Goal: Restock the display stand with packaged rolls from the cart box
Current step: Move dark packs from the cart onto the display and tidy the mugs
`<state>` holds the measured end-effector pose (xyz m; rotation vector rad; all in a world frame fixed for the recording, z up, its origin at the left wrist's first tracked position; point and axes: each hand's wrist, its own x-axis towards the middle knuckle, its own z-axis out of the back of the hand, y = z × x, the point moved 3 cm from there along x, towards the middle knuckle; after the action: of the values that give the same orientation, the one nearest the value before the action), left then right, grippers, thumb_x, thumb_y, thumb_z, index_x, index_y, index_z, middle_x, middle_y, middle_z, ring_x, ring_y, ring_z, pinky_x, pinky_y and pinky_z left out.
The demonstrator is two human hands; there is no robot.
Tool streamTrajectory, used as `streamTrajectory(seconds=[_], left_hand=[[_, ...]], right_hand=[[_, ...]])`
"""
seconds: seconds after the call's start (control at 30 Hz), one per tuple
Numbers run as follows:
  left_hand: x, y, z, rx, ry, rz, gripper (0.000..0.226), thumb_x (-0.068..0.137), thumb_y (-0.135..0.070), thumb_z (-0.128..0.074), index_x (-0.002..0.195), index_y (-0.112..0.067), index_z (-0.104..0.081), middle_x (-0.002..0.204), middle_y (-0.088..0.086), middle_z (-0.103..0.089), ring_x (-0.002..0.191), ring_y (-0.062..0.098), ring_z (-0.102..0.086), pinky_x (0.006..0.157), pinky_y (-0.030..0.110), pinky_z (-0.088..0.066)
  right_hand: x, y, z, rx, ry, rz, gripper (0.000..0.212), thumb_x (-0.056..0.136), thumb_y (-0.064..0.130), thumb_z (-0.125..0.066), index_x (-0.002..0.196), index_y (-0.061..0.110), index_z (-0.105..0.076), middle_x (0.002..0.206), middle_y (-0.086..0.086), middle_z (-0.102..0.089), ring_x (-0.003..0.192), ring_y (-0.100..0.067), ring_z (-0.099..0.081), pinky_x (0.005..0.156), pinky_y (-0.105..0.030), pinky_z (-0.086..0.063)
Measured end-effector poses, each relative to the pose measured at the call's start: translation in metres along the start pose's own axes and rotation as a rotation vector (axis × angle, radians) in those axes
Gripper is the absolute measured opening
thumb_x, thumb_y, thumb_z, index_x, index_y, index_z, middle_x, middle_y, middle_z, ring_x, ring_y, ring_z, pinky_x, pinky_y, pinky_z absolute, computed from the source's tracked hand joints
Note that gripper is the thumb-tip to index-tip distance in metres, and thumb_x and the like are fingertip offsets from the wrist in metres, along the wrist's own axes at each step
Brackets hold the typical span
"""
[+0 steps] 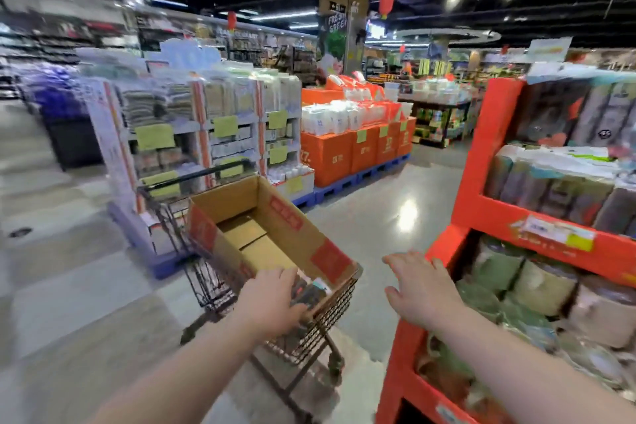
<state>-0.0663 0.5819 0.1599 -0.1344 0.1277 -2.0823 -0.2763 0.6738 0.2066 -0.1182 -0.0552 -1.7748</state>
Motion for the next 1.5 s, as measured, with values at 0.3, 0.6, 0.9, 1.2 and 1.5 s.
streamTrajectory(seconds=[0.3, 0.6, 0.9, 1.2, 1.5], left_hand=[[-0.105, 0.131, -0.074, 0.041, 0.226, 0.18, 0.068, 0.091, -0.05, -0.047, 0.147, -0.018, -0.026, 0.145, 0.006, -0.039, 0.133, 0.028, -0.036, 0.105, 0.039, -0.037], [-0.1, 0.159, -0.116, 0.007, 0.345, 0.174, 0.071, 0.092, -0.05, -0.045, 0.15, -0.018, -0.019, 0.15, 0.003, -0.032, 0.138, 0.025, -0.03, 0.109, 0.037, -0.033], [-0.014, 0.177, -0.15, 0.103, 0.586, 0.116, 0.069, 0.092, -0.049, -0.044, 0.149, -0.018, -0.02, 0.148, 0.004, -0.033, 0.136, 0.026, -0.03, 0.107, 0.04, -0.035], [0.096, 0.169, -0.168, 0.125, 0.682, 0.033, 0.067, 0.092, -0.048, -0.045, 0.149, -0.019, -0.023, 0.147, 0.006, -0.036, 0.135, 0.027, -0.032, 0.107, 0.04, -0.035], [0.195, 0.141, -0.175, 0.152, 0.669, -0.132, 0.065, 0.091, -0.044, -0.048, 0.147, -0.017, -0.026, 0.146, 0.007, -0.037, 0.134, 0.028, -0.034, 0.108, 0.044, -0.036]], right_hand=[[-0.037, 0.109, -0.113, 0.038, 0.312, 0.06, 0.045, 0.091, 0.028, -0.044, 0.135, 0.025, -0.04, 0.143, 0.001, -0.043, 0.136, -0.021, -0.035, 0.109, -0.043, -0.026], [-0.06, 0.122, -0.212, 0.015, 0.648, 0.059, 0.05, 0.093, 0.031, -0.041, 0.142, 0.025, -0.032, 0.145, 0.001, -0.04, 0.135, -0.022, -0.036, 0.108, -0.042, -0.027], [0.059, 0.113, -0.238, 0.105, 0.631, -0.014, 0.043, 0.093, 0.028, -0.041, 0.136, 0.024, -0.038, 0.138, -0.001, -0.048, 0.131, -0.024, -0.04, 0.107, -0.042, -0.029], [0.184, 0.081, -0.232, 0.183, 0.567, -0.084, 0.047, 0.093, 0.027, -0.045, 0.139, 0.025, -0.038, 0.14, -0.002, -0.049, 0.13, -0.024, -0.044, 0.108, -0.041, -0.032], [0.224, 0.057, -0.252, 0.228, 0.604, -0.177, 0.04, 0.095, 0.031, -0.042, 0.134, 0.025, -0.041, 0.137, -0.001, -0.05, 0.129, -0.023, -0.045, 0.106, -0.04, -0.033]])
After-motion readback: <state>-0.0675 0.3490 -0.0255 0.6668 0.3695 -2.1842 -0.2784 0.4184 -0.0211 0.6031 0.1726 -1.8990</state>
